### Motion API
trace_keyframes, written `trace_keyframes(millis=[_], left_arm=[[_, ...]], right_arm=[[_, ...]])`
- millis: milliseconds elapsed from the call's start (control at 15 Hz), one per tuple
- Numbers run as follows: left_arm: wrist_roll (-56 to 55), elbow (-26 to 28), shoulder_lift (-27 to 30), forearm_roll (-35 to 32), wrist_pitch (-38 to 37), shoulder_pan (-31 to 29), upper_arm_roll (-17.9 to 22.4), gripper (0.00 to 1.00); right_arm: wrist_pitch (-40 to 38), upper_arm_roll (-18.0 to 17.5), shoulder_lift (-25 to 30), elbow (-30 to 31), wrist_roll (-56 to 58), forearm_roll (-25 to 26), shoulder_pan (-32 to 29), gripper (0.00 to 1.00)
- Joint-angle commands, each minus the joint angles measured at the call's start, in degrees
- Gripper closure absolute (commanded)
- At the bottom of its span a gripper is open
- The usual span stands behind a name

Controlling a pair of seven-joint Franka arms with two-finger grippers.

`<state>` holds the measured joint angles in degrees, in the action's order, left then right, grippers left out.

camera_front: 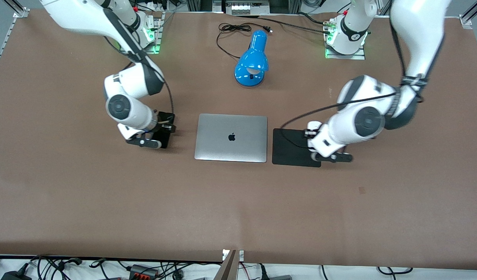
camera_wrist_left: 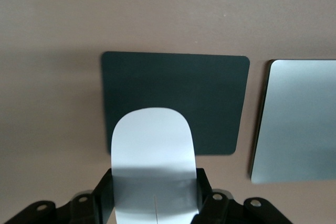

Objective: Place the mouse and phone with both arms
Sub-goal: 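Carry the phone beside the laptop while the left gripper carries the mouse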

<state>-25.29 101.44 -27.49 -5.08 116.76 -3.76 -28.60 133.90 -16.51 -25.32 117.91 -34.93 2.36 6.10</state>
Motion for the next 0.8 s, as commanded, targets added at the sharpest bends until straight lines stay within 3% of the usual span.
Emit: trace_keyframes(millis=[0, 267, 733], left_arm=[[-5.6, 7.5, 1.7, -4.7, 8.6, 1.0, -0.5, 0.75], [-9.3, 11.1, -0.2, -9.0, 16.3, 2.9, -0.5, 0.75], [-9.7, 15.0, -4.1, -10.3, 27.2, 2.9, 0.2, 0.75]], right_arm=[[-0.7, 0.3, -3.4, -3.6, -3.2, -0.3, 1.9, 0.77], [-0.2, 0.3, -6.3, -5.6, -3.9, -0.4, 2.2, 0.77], [-0.3, 0.3, -10.2, -9.5, -4.7, -0.1, 4.0, 0.77]])
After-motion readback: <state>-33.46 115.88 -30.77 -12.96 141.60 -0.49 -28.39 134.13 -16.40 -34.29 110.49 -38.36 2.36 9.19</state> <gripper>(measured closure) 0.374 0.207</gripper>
